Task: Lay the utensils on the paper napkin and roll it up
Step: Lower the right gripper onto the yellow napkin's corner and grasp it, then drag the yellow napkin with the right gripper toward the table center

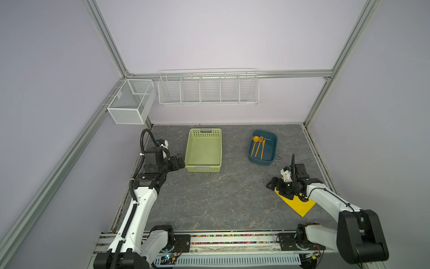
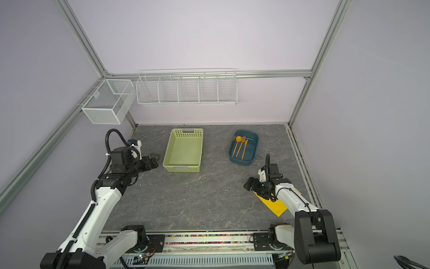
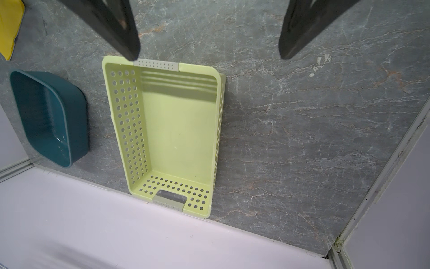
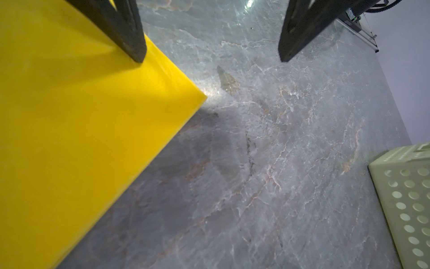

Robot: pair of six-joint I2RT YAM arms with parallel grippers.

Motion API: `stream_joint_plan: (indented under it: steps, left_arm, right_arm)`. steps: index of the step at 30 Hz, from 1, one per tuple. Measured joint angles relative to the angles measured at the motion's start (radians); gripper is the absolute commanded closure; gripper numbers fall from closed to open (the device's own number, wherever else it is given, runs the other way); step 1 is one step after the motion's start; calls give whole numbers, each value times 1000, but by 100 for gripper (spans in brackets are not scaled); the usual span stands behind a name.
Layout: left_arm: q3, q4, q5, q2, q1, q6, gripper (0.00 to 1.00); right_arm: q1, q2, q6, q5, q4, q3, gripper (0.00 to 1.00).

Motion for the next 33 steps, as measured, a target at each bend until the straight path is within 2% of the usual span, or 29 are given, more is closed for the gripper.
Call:
stream_joint_plan:
  steps: [6, 11, 17, 24, 33]
  left_arm:
    - [0, 0, -3, -1, 0, 0, 6]
    - [0, 0, -3, -1, 0, 0, 6]
    - [0, 0, -3, -1, 0, 0, 6]
    - [0, 0, -2, -1, 0, 0, 6]
    - [0, 0, 2, 0, 0, 0, 5]
  right_arm:
    - [79, 7, 56, -8, 63, -11, 10]
    - [235, 20, 156, 10, 109, -11, 10]
    - [423, 48, 335, 66, 161, 6, 11]
    - [628, 159, 525, 162, 220, 90, 10]
    - [761, 373, 651, 216, 354, 253, 12]
